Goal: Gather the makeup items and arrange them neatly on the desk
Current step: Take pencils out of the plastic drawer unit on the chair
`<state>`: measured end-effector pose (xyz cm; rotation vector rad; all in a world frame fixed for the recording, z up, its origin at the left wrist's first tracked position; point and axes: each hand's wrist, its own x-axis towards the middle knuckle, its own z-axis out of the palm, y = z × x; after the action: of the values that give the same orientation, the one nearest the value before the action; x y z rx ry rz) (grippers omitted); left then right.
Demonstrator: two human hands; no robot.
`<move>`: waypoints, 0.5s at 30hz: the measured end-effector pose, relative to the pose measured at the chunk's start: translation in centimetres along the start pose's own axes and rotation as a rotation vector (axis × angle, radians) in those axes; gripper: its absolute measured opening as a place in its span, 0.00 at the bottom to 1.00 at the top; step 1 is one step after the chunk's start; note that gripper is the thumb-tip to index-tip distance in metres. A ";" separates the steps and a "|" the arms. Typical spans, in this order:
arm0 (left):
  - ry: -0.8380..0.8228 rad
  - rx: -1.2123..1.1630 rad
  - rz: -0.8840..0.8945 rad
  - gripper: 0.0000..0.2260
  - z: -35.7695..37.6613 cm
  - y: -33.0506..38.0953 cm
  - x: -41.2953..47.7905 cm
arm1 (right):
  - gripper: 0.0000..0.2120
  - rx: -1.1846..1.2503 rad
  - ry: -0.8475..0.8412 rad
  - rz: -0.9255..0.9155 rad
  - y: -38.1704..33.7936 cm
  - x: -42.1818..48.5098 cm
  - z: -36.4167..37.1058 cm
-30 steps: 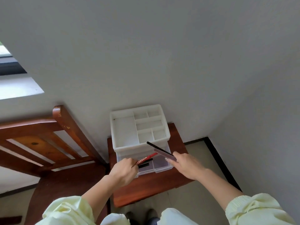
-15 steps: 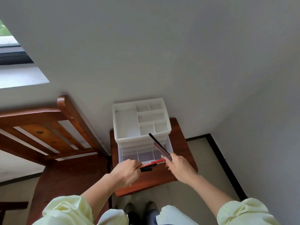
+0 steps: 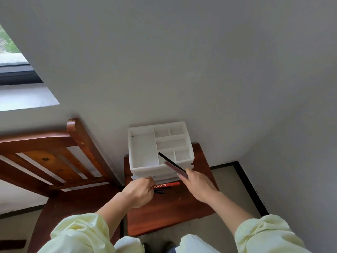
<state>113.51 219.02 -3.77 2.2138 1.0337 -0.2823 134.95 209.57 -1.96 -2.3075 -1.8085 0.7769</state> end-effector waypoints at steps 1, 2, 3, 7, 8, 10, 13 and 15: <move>0.003 0.004 -0.009 0.16 -0.1 -0.1 0.3 | 0.13 -0.006 0.001 0.000 0.0 0.3 -0.1; 0.009 0.011 -0.015 0.17 -0.3 -0.1 0.6 | 0.14 -0.009 0.003 -0.004 -0.1 0.5 -0.2; 0.013 0.011 -0.023 0.18 -0.2 -0.1 0.7 | 0.14 -0.005 0.002 -0.006 -0.1 0.6 -0.2; 0.020 -0.004 -0.034 0.22 -0.8 -0.1 1.2 | 0.13 -0.018 -0.004 -0.003 0.0 1.2 -0.3; 0.019 -0.021 -0.034 0.23 -0.9 -0.1 1.3 | 0.13 -0.007 -0.008 0.001 0.0 1.3 -0.3; 0.013 -0.047 -0.040 0.21 -1.0 -0.1 1.4 | 0.14 0.028 -0.003 0.017 0.0 1.3 -0.4; 0.001 -0.150 -0.072 0.17 -1.4 0.5 1.5 | 0.15 0.105 0.043 0.037 0.4 0.9 -0.5; -0.043 -0.250 -0.102 0.12 -1.5 1.3 1.4 | 0.13 0.130 0.085 0.062 0.8 0.3 -0.4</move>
<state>115.25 220.22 -2.68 1.9279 1.0966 -0.2312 135.87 209.69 -2.00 -2.2873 -1.6089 0.7678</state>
